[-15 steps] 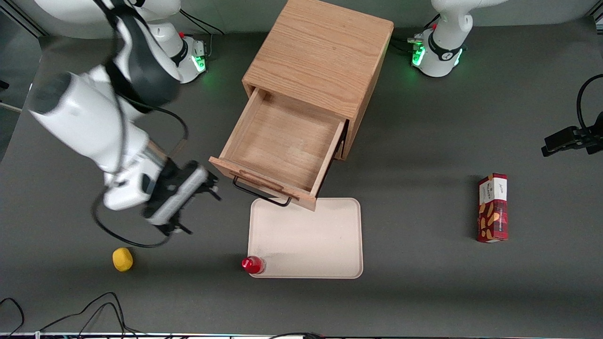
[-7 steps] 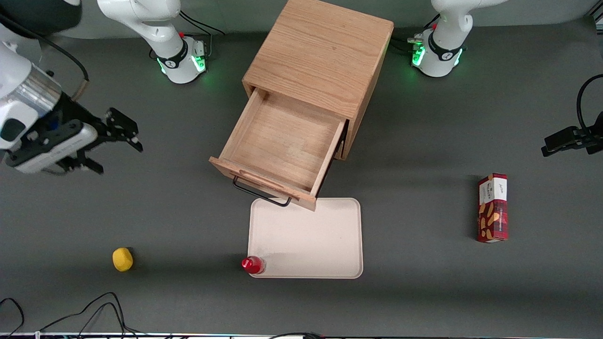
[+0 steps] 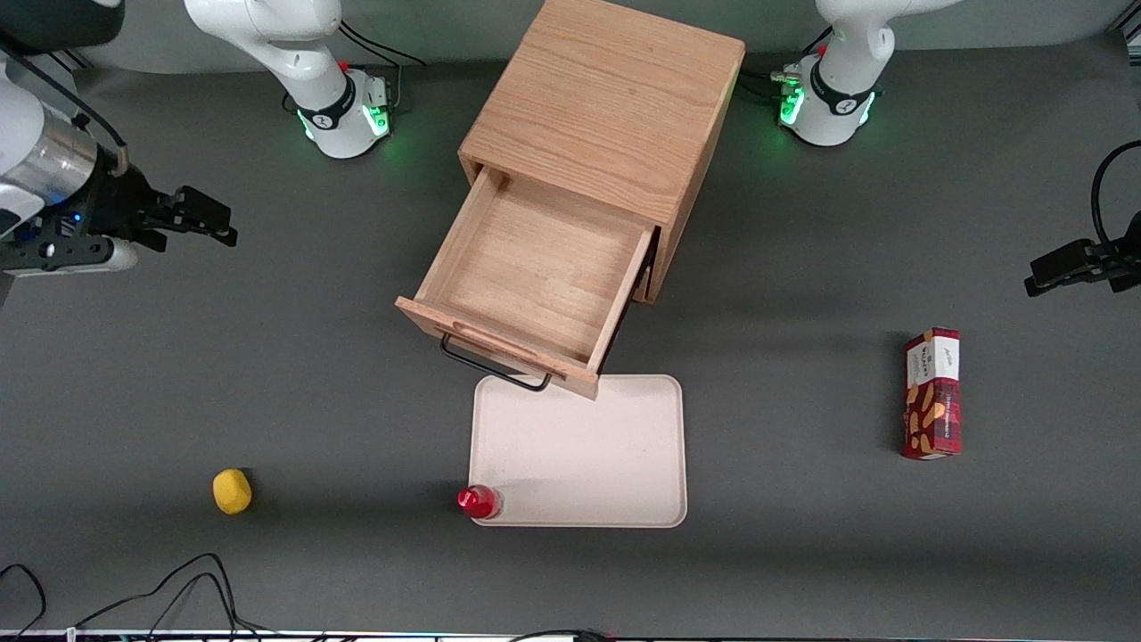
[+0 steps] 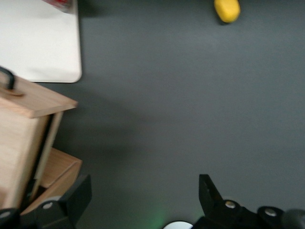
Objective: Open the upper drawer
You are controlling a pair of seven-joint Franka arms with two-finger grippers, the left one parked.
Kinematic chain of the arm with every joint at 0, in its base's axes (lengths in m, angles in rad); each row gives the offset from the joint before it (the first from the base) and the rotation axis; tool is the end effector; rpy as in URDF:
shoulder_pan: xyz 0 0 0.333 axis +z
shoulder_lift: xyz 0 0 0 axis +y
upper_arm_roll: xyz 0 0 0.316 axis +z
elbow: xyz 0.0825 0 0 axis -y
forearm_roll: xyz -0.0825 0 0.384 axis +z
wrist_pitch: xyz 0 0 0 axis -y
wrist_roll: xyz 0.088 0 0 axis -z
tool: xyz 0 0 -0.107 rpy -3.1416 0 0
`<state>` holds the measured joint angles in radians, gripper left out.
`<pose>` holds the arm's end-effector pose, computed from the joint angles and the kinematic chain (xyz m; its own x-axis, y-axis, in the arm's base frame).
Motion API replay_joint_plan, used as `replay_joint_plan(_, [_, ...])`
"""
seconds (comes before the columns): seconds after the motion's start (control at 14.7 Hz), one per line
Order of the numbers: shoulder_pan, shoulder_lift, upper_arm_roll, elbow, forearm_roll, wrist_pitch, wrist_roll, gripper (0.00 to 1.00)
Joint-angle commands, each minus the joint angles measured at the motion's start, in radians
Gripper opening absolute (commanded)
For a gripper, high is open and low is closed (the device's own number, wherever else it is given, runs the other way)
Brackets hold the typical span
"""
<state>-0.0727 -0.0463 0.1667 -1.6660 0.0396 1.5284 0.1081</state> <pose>0.5305 0.0564 0.6012 0.9954 -0.0137 -0.0947 -0.0158 -0.9996 -0.0218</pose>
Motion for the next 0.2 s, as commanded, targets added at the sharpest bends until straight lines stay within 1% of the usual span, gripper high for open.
replay_joint_plan(0.0, [-0.015,-0.018,0.005,-0.018,-0.030,0.012,0.033,1.00])
replay_joint_plan(0.14, [-0.015,-0.020,0.005,-0.017,-0.030,0.030,0.032,1.00])
